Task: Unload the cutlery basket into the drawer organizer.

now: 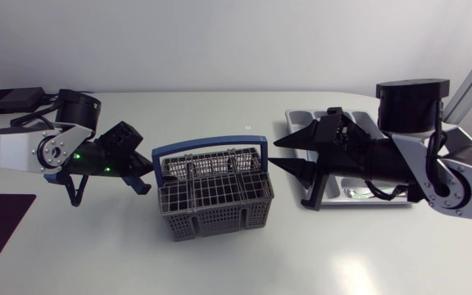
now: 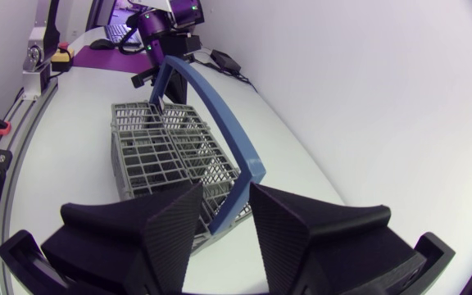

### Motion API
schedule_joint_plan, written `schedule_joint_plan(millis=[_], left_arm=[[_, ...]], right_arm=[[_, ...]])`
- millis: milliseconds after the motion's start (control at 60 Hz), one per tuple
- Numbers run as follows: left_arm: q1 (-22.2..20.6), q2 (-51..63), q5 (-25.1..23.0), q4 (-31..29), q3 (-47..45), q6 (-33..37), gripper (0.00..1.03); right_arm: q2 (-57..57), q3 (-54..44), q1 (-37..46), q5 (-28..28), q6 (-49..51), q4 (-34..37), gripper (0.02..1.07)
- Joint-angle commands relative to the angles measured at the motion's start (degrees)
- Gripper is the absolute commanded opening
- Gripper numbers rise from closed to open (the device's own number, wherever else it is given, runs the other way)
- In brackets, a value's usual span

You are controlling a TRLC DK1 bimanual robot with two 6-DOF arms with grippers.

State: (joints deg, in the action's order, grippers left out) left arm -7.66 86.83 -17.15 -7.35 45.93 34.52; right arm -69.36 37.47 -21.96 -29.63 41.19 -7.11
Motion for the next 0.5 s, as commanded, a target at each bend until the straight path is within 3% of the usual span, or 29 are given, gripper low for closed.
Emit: schedule_joint_plan(millis=[0, 267, 483], left_arm=[[-0.2, -1.0, -0.7, 0.4, -1.9, -0.8, 0.03], [0.3, -5.7, -2.3, 0.2, -3.7, -1.2, 0.04], [0.4, -8.3, -3.1, 0.4, -7.2, -1.3, 0.23]], right_arm=[[1.1, -2.4, -1.9, 1.7, 1.3, 1.4, 0.50], [1.0, -1.7, -11.9, 9.7, 1.2, 1.7, 0.54], [-8.6, 2.1, -21.9, 18.8, 1.3, -5.1, 0.59]])
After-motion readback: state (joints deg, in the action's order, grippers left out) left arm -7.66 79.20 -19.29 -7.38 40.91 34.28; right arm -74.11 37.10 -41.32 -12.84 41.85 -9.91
